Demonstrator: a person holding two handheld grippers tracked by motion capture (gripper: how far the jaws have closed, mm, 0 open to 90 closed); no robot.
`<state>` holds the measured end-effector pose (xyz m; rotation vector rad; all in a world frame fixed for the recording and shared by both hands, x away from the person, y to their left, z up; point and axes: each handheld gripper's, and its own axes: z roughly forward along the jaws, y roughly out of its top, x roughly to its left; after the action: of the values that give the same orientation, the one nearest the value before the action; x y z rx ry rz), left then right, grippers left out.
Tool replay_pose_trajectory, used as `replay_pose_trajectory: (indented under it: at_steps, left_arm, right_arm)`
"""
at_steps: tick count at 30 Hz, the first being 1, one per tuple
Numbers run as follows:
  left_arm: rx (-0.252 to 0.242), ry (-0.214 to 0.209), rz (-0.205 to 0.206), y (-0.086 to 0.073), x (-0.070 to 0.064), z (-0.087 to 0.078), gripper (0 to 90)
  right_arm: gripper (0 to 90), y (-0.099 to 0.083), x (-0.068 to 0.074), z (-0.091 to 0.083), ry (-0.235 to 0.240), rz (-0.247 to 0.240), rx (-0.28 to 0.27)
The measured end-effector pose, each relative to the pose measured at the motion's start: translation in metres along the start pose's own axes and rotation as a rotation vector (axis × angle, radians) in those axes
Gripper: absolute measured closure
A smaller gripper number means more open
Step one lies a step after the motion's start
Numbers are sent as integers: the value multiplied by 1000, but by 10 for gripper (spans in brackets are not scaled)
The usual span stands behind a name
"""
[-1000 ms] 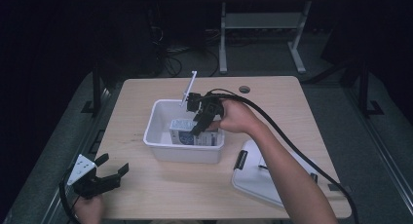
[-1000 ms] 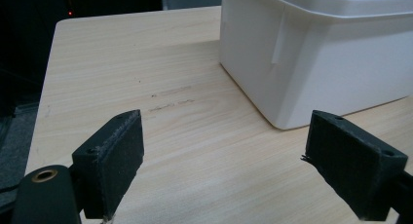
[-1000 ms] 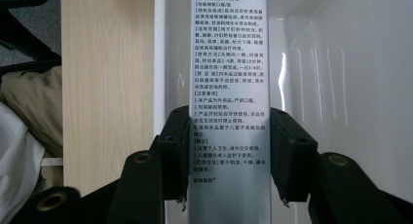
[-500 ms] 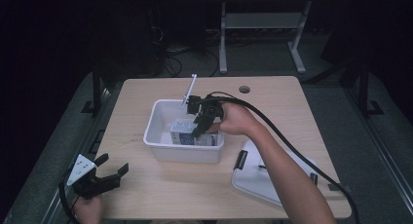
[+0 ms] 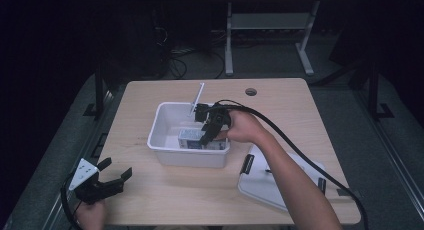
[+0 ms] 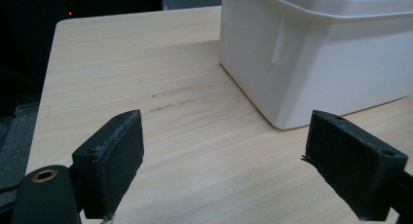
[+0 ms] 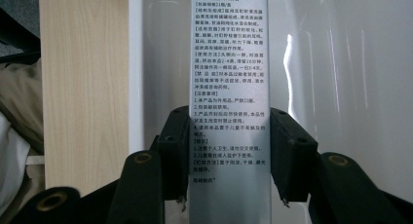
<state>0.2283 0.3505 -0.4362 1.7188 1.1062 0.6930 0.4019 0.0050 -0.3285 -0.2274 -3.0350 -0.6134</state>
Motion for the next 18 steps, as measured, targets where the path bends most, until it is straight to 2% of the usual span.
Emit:
replay_pose_trajectory:
  at_steps: [7, 18]
  left_arm:
    - [0, 0, 1, 0, 0, 0, 133]
    - [0, 1, -2, 0, 0, 0, 133]
  right_arm:
    - [550, 1, 0, 7, 10, -6, 4]
    - [549, -5, -4, 19, 24, 14, 17]
